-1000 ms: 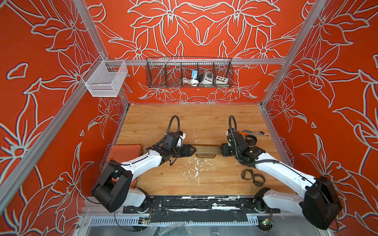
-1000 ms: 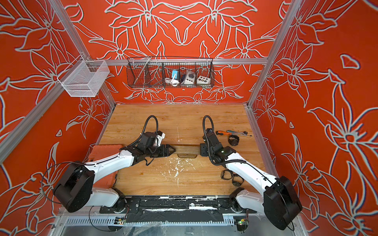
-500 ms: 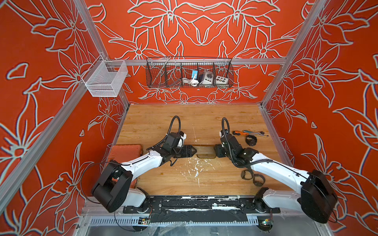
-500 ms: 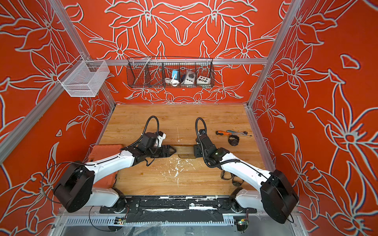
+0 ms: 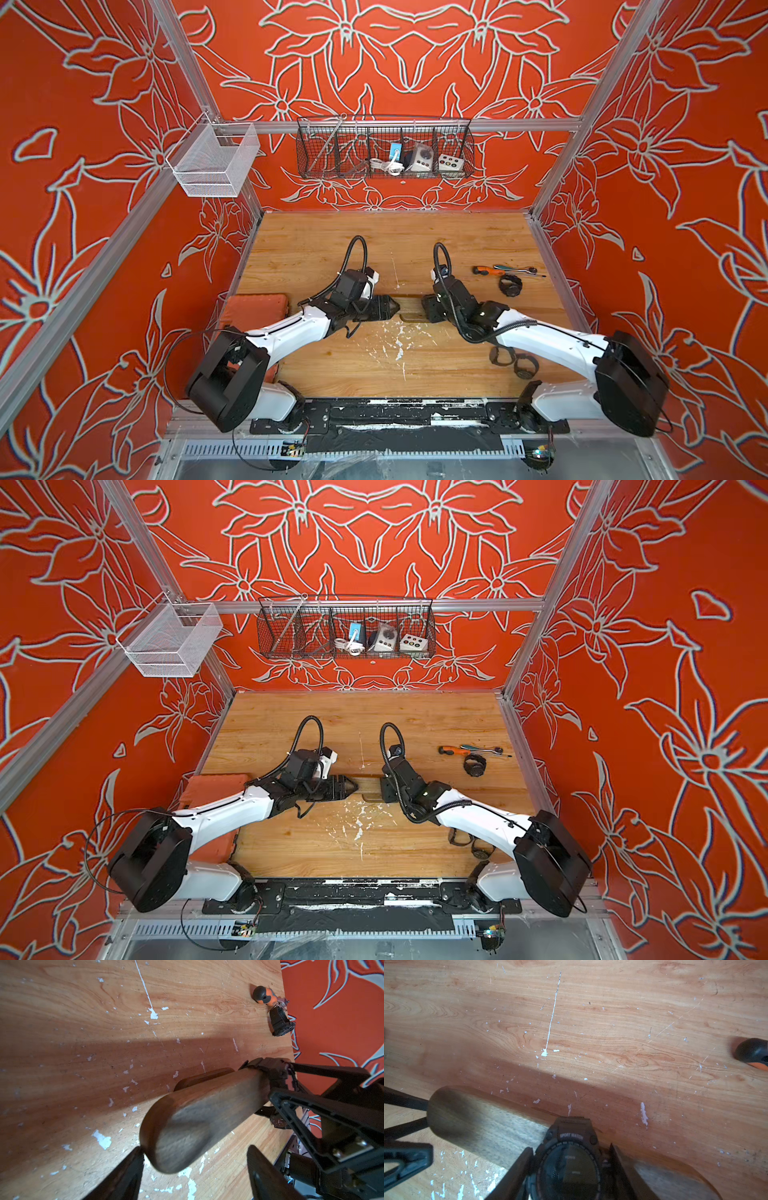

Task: Place watch on stand
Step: Place the watch on the stand.

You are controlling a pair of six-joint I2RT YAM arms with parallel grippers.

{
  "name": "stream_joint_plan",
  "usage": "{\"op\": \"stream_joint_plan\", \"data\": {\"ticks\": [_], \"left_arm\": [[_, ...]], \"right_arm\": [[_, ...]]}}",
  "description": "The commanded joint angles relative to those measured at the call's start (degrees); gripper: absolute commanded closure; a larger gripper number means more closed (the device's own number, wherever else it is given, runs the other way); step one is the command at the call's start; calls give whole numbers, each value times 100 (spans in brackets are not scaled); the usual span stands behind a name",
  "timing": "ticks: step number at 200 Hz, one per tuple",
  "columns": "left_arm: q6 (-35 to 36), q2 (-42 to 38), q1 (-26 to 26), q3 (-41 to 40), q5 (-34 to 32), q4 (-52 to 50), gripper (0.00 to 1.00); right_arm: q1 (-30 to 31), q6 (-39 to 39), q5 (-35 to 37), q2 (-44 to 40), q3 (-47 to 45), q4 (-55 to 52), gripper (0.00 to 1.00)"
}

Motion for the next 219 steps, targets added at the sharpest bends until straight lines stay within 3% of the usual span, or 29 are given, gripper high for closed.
{"op": "stream_joint_plan", "data": {"ticks": [1, 42, 87, 128, 179, 219], "left_arm": [[-24, -182, -21, -60, -119, 52, 23], [-6, -333, -22, -114, -281, 19, 20], [20, -553, -21, -200, -460, -40, 16], [-17, -1044, -13, -397, -881, -151, 12], [-116, -2073, 99, -796, -1797, -462, 6], [-26, -2680, 180, -945, -2000, -630, 5]], "right_arm": [[69, 114, 150, 7, 164, 25, 50], [66, 106, 240, -196, 156, -155, 32], [58, -30, 418, -476, 220, -474, 24], [-254, -201, 685, -1010, 270, -945, 24], [-1955, 23, 715, -1608, 305, -1606, 24], [-3365, 385, 377, -1154, 612, -1927, 25]]}}
